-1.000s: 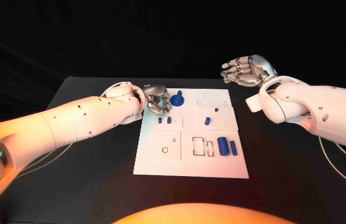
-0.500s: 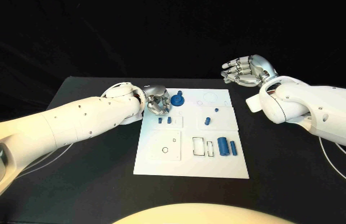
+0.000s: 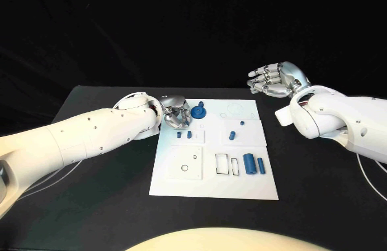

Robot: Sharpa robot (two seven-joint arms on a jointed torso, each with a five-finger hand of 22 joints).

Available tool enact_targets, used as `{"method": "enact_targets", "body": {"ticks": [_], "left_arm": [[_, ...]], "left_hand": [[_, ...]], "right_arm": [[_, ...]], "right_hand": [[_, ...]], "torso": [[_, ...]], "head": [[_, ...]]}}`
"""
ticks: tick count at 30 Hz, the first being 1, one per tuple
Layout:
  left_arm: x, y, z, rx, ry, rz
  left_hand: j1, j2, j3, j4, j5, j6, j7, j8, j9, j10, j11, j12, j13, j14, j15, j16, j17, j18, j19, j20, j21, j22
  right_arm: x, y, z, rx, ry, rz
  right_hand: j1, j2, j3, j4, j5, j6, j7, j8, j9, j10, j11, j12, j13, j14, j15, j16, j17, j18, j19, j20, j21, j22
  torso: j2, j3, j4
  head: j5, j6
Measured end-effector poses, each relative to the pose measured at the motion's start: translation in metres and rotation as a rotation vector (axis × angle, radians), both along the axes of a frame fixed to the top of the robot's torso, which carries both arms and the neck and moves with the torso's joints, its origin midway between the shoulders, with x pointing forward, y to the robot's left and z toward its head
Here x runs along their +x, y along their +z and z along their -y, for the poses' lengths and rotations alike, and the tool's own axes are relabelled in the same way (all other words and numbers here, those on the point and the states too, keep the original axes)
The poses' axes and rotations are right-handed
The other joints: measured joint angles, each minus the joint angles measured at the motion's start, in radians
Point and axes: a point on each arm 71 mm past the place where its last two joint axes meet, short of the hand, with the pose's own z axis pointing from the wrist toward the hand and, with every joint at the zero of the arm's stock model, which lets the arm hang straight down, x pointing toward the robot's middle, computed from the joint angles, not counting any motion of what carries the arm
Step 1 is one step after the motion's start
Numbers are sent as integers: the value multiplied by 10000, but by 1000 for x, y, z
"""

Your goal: Assemble the parts on the task board

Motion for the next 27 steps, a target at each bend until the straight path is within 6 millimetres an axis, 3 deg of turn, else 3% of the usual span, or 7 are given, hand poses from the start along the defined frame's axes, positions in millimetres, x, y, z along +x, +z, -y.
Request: {"method": "enact_targets", "body": {"ticks": [10, 17, 27], "left_arm": [[0, 0, -2, -5, 51, -28], [0, -1, -5, 17, 125, -43], [0, -1, -8, 36, 199, -57]], "left_hand": [[-116, -116, -53, 54, 0, -278, -10, -220, -51, -110, 35, -166, 0, -130, 53, -40, -171, 0, -87, 55, -148, -100], [-184, -184, -96, 96, 0, -832, -100, -613, -144, -562, 201, -330, 6, -739, 165, -253, -946, -1, -409, 162, -426, -351], [-224, -225, -124, 125, 0, -866, -66, -613, -144, -619, 252, -331, 19, -787, 213, -253, -1021, 1, -412, 166, -430, -354]], "right_arm": [[0, 0, 0, 0, -5, -7], [0, -1, 1, 0, -23, 2], [0, -1, 1, 0, -43, 7]], "right_hand": [[0, 0, 0, 0, 0, 0, 0, 0, 0, 0, 0, 0, 0, 0, 0, -41, -27, 0, 0, 0, 0, -31], [-1, -2, 28, -29, 0, 0, 0, 0, -1, 0, 0, 0, 0, 0, 0, -80, -64, 0, 0, 0, 0, -94], [-39, -41, 42, -42, 0, 0, 0, 0, -1, 0, 0, 0, -7, 0, 0, -79, -88, 0, 0, 0, 0, -134]], "torso": [[1, -4, 6], [1, -10, 6], [3, -10, 8]], "head": [[-15, -11], [-25, -22], [-30, -30]]}}
